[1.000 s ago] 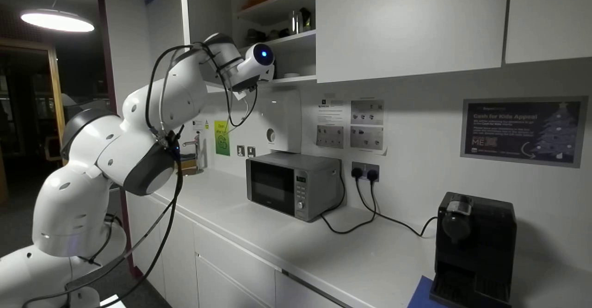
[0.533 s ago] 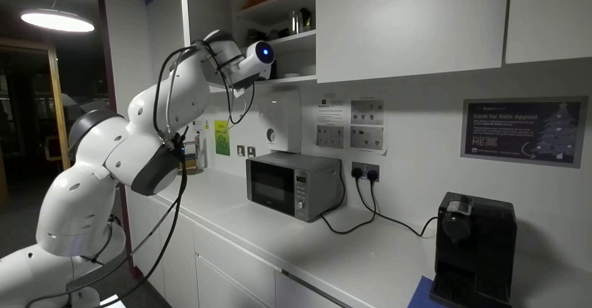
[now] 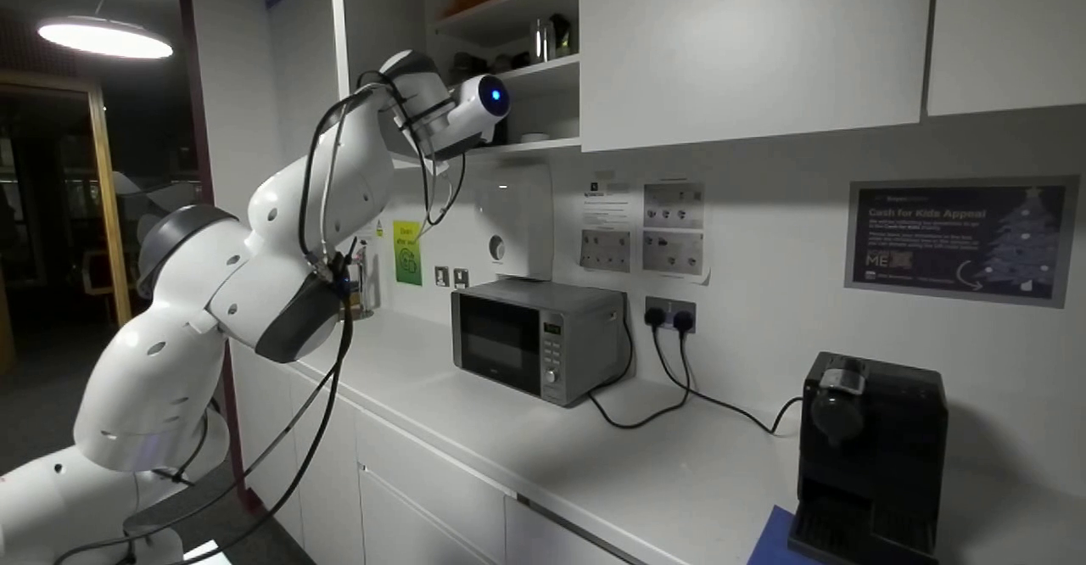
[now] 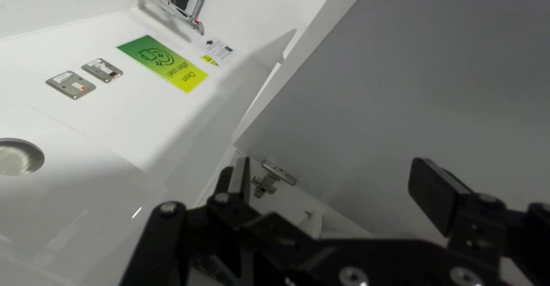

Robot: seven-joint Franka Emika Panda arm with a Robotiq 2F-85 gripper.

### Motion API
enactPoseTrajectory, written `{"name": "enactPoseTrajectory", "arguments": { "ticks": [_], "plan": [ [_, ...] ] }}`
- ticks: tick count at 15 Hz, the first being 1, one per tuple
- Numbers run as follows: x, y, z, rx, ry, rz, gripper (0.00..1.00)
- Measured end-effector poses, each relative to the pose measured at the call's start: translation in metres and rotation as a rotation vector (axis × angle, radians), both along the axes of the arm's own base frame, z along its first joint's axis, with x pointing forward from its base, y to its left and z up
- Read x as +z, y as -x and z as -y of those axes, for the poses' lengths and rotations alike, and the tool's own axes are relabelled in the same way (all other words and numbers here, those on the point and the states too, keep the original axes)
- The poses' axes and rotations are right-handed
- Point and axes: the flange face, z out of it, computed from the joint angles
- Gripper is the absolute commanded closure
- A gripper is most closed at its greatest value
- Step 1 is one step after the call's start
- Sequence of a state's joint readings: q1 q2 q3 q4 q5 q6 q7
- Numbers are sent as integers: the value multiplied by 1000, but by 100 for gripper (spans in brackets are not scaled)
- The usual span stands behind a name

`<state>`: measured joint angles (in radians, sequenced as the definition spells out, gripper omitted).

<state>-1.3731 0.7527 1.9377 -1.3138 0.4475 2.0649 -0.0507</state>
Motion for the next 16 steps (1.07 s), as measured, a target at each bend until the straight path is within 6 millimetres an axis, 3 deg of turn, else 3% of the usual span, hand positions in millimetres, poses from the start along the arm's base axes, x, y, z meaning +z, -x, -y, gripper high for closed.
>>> {"name": "enactPoseTrajectory", "arguments": {
  "ticks": [16],
  "plan": [
    [7,5,-26,159,-6,11,0]
  ]
}}
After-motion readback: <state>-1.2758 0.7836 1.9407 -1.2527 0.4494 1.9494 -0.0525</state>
